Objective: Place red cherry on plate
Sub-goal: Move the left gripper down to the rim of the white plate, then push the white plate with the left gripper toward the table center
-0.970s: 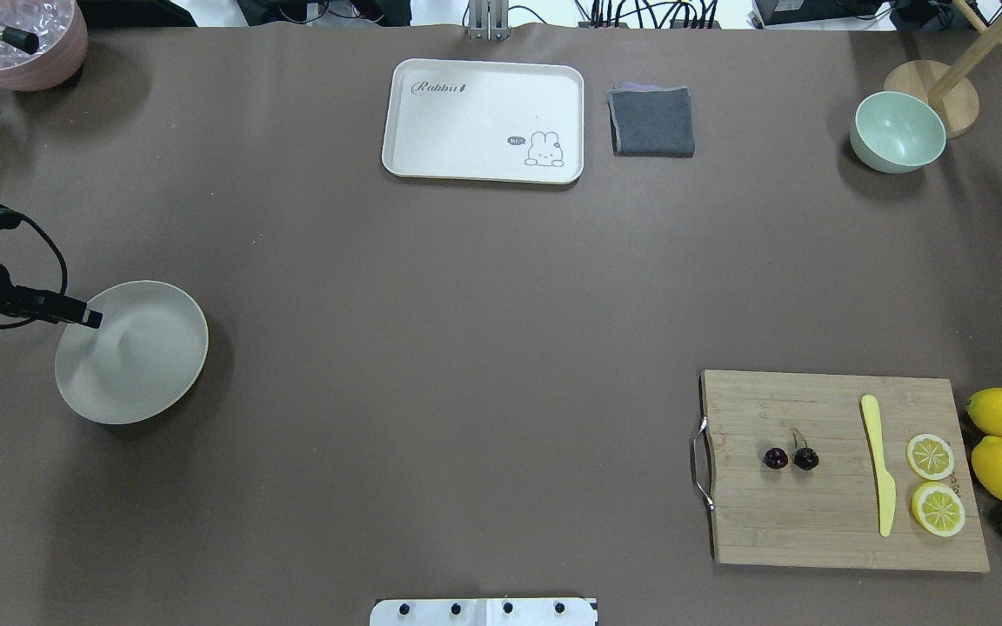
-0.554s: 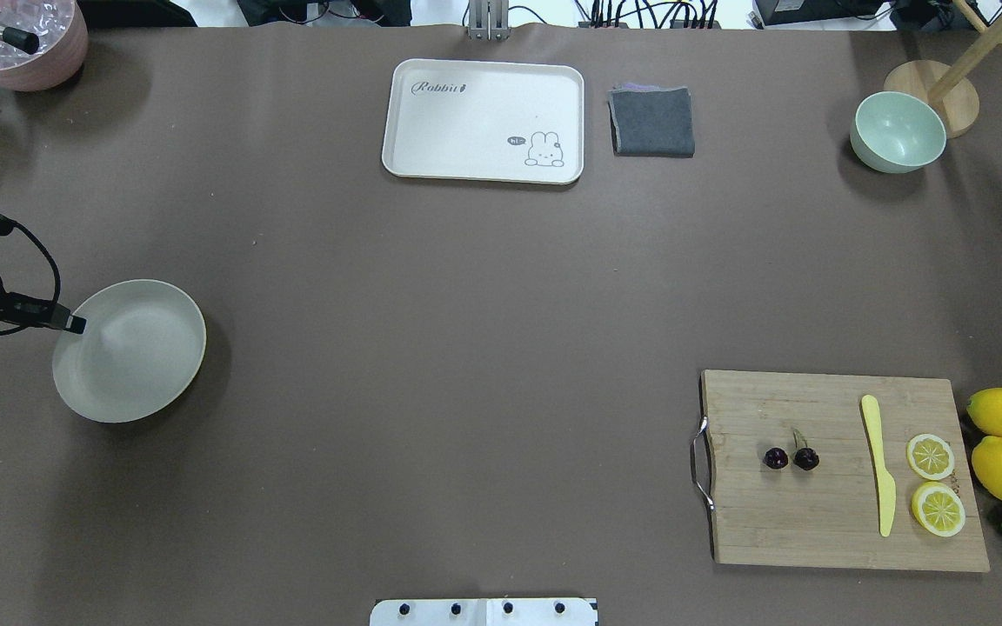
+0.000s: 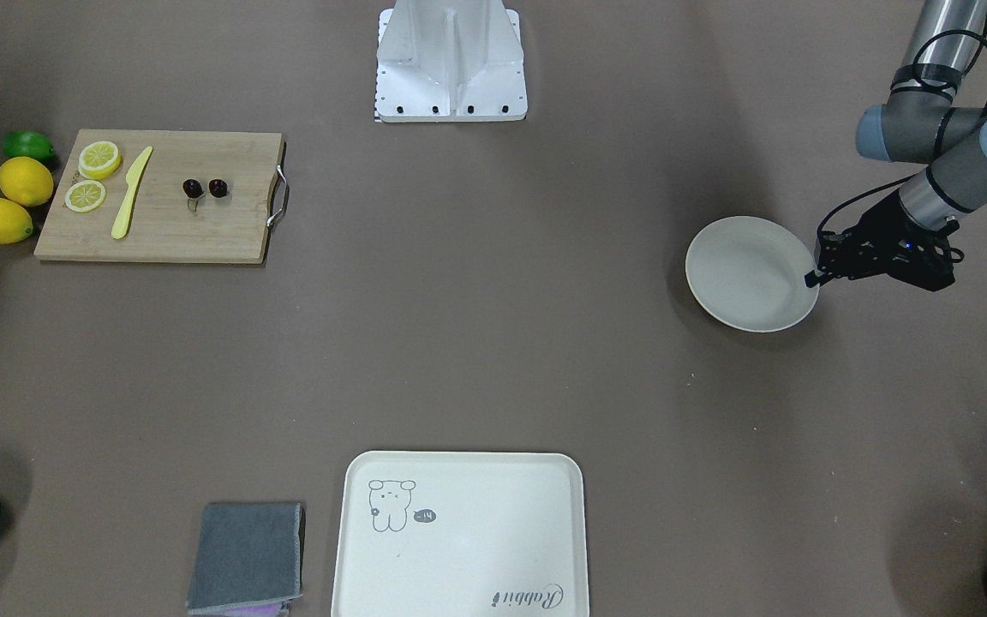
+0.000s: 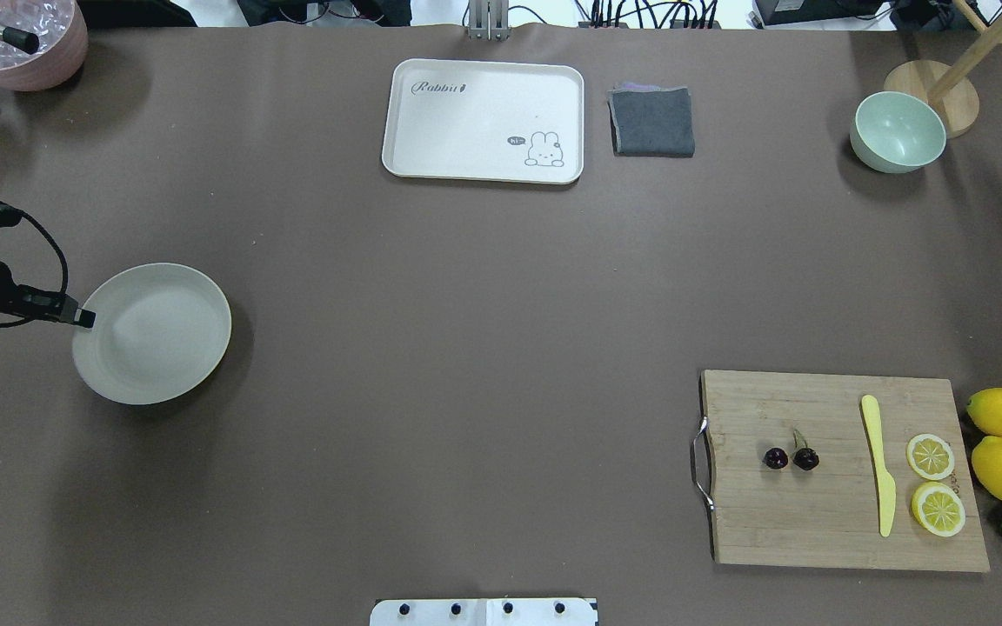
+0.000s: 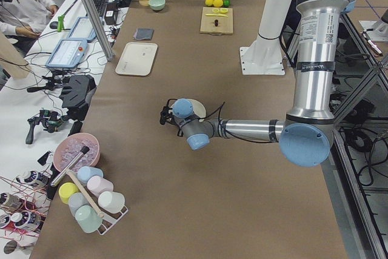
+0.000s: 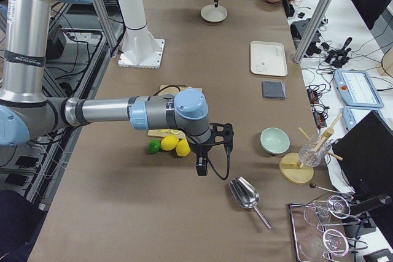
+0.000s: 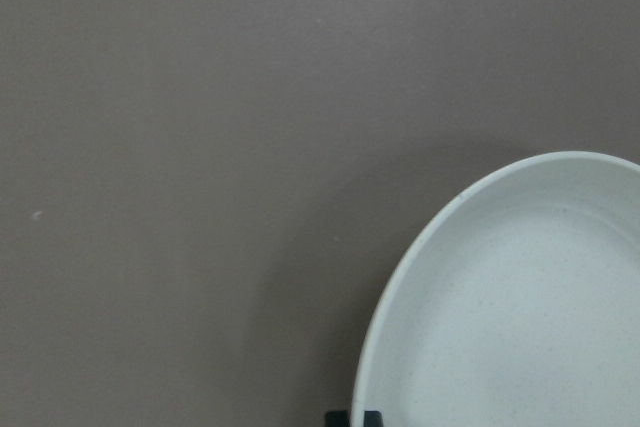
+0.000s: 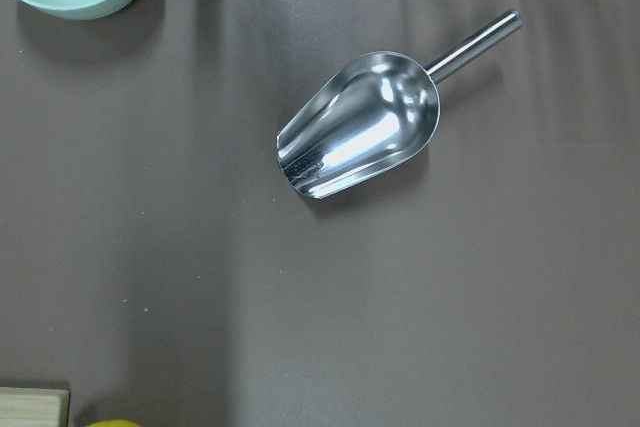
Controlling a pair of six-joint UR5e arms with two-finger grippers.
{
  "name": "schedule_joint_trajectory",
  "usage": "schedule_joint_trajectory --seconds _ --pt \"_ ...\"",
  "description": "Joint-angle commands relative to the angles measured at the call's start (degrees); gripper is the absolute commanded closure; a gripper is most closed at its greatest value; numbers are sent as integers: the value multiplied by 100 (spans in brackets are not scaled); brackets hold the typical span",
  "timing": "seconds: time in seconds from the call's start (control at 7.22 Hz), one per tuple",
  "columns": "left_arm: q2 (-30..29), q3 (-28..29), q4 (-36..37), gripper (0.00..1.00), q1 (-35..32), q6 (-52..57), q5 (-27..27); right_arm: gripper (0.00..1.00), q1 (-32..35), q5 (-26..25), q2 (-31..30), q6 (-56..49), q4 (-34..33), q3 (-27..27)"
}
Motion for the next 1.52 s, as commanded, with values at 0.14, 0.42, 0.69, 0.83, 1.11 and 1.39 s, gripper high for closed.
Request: schedule_joint_trajectory --seconds 0.14,0.42,0.69,0.83,1.11,1.39 --pt "-863 -981 1887 100 -445 -558 -634 0 0 25 -9 0 -7 -26" --pt "-1934 -1513 3763 100 -429 -566 -591 0 0 25 0 0 -16 -44" --pt "-2963 -1173 4411 100 77 -1011 -25 0 0 25 0 26 -16 -53" --pt "-3203 -971 4360 100 698 -1345 659 0 0 25 0 26 -25 -53" --pt "-3425 -627 3994 100 1317 -1759 1418 0 0 25 -9 26 -25 -62" --pt "-3364 -538 3369 100 2019 -2339 1981 0 0 25 -18 18 -25 -62"
